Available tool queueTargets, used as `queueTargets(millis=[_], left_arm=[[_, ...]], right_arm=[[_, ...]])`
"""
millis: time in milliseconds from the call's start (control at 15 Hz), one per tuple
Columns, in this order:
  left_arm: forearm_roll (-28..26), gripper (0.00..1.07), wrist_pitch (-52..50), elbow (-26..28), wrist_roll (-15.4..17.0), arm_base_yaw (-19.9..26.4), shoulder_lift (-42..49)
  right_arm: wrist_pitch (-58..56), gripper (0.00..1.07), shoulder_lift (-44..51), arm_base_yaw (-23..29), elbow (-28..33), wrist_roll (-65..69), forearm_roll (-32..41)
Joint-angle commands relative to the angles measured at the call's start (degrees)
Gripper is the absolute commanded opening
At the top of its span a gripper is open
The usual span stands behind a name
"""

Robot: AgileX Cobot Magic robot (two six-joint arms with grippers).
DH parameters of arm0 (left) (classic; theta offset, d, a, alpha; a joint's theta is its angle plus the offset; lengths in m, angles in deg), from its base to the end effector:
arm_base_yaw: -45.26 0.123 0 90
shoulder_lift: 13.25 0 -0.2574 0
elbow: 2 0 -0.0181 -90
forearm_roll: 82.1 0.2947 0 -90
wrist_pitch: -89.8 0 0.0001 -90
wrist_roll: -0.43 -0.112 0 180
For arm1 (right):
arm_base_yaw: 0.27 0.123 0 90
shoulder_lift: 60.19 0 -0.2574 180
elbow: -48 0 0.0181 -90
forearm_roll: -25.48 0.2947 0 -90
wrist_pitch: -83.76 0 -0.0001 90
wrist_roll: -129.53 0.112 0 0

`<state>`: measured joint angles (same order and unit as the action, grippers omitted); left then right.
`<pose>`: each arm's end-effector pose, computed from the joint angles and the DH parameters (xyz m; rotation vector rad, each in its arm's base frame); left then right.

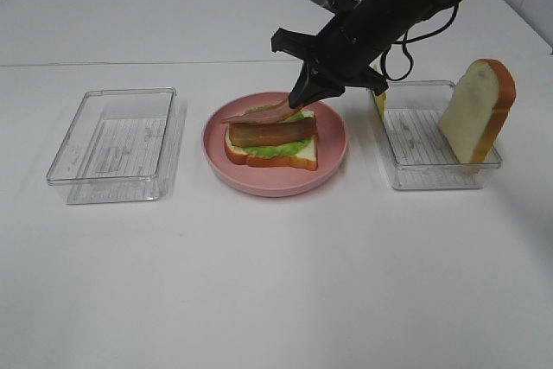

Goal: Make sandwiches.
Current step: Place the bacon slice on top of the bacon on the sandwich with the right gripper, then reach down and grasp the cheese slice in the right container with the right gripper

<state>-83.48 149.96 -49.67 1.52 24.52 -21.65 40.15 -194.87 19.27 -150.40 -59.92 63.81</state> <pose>0.0742 -0.0306 0.2905 0.3489 2.0088 -0.2685 0.4543 0.2121 0.1015 -0.1284 2.7406 0.8025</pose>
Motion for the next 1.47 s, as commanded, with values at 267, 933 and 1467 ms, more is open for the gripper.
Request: queueTargets(millis=[267, 933, 1467], left_arm=[[-0.1, 0.85, -0.2, -0.1, 0.0, -0.1, 1.4], [-0.1, 0.85, -0.2, -0.1, 0.0, -0.1, 1.4], [-0.1, 0.85, -0.2, -0.1, 0.0, -0.1, 1.4]], right_arm=[[-1.6, 0.29, 0.9, 0.0, -0.4, 0.7, -1.7], [-5.7, 0.68, 8.7, 0.0, -1.4, 4.9, -12.1], [-13.9, 0.68, 6.7, -0.1, -12.4, 16.1, -37.0]])
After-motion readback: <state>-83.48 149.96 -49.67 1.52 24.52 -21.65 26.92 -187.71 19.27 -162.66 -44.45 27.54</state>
